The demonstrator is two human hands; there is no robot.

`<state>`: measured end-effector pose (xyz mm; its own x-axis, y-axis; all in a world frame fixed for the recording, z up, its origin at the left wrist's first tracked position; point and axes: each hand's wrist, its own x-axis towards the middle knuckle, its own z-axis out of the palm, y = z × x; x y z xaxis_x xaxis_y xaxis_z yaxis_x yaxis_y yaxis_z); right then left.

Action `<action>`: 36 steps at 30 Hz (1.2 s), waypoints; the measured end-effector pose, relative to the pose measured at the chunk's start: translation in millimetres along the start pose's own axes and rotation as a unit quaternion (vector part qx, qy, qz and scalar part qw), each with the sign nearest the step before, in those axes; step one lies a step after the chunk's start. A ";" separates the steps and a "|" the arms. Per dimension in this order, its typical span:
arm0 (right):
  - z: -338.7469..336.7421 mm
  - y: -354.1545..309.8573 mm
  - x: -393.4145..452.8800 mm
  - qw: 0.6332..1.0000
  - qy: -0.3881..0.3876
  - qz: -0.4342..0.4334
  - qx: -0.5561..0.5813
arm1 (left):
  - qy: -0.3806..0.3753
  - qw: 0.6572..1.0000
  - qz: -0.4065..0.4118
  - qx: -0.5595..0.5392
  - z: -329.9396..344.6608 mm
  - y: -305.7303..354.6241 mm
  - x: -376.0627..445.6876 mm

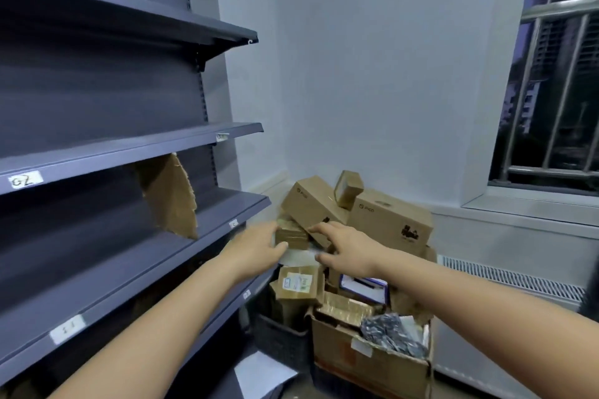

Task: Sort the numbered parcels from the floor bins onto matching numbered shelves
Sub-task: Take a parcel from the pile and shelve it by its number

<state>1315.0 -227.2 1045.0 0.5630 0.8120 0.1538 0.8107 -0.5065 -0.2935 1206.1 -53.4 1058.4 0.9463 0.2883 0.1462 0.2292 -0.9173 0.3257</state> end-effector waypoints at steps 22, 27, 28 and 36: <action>1.7 338.1 152.1 0.966 0.025 0.255 0.032 | -0.112 0.976 0.175 -0.060 148.7 77.8 409.6; 1.3 402.2 172.5 0.954 0.004 0.298 0.020 | -0.140 0.974 0.174 -0.036 187.3 87.7 479.3; 0.3 416.3 177.2 0.953 0.000 0.303 0.018 | -0.143 0.974 0.173 -0.034 194.1 90.2 493.0; -6.0 532.8 223.5 0.951 -0.031 0.308 0.021 | -0.152 0.980 0.130 -0.007 242.6 109.6 591.7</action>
<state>1873.7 -317.4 928.6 0.9173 0.3812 -0.1150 0.3222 -0.8805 -0.3478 1846.5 -50.0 954.0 0.9969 -0.0517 -0.0591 -0.0296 -0.9446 0.3268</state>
